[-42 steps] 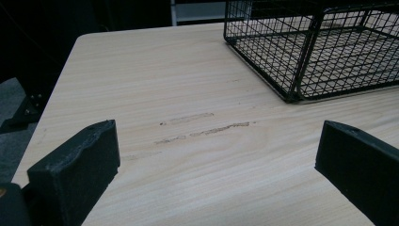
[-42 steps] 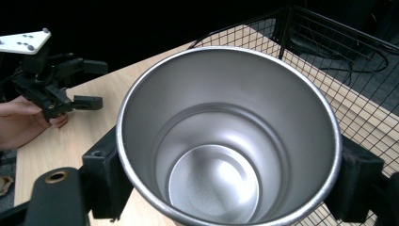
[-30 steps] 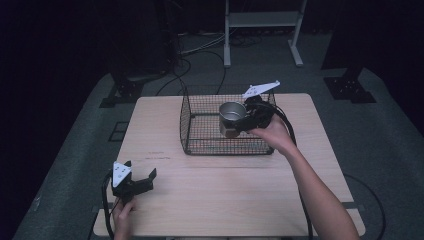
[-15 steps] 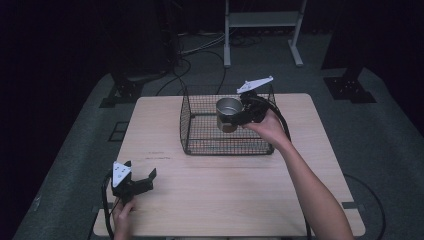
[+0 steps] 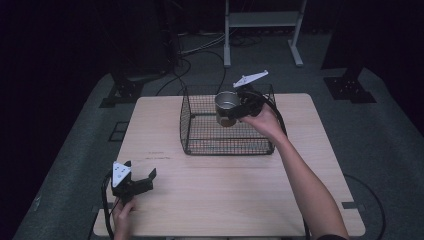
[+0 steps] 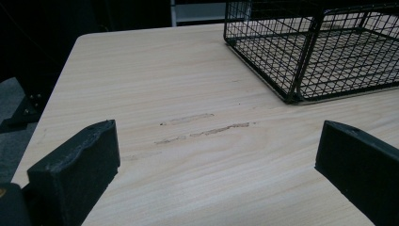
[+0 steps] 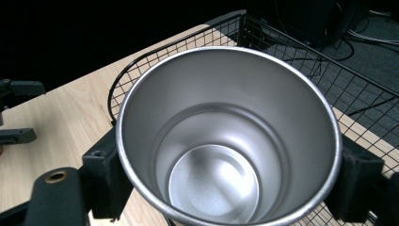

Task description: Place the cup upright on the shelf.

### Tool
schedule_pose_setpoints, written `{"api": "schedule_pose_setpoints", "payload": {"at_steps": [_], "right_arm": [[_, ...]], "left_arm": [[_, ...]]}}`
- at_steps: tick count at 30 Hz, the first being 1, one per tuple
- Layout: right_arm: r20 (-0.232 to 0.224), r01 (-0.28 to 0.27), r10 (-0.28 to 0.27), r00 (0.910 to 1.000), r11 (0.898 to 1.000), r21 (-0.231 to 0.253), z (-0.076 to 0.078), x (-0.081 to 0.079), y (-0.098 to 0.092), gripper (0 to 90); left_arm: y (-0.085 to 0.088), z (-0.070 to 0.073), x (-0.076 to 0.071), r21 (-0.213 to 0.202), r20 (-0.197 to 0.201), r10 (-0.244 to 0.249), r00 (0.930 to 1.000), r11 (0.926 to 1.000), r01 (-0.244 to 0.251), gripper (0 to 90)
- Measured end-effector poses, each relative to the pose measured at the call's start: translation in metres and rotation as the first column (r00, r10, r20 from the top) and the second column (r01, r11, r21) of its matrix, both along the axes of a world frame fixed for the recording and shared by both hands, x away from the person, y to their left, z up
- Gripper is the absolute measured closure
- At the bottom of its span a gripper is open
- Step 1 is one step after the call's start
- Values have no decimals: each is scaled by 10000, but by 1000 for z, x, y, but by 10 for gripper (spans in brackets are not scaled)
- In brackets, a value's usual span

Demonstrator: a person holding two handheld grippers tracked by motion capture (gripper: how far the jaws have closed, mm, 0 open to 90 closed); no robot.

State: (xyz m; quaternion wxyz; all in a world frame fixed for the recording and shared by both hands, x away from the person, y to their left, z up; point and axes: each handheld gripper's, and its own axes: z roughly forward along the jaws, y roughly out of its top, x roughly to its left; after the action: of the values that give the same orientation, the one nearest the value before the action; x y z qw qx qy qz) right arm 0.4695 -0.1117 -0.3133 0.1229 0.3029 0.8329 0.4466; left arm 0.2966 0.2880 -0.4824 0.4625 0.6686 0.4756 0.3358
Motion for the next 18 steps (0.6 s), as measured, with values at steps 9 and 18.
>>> {"api": "schedule_pose_setpoints", "payload": {"at_steps": [9,18], "right_arm": [[-110,258,-261,9996,9994,-213,-10,13,5,179],[-391,294,-305,9988,9992,-264,-27,24,15,178]], "left_arm": [[0,0,0,10,-20,2,10000,10000,-2,0],[0,0,0,0,-27,-1,10000,10000,1,0]]}}
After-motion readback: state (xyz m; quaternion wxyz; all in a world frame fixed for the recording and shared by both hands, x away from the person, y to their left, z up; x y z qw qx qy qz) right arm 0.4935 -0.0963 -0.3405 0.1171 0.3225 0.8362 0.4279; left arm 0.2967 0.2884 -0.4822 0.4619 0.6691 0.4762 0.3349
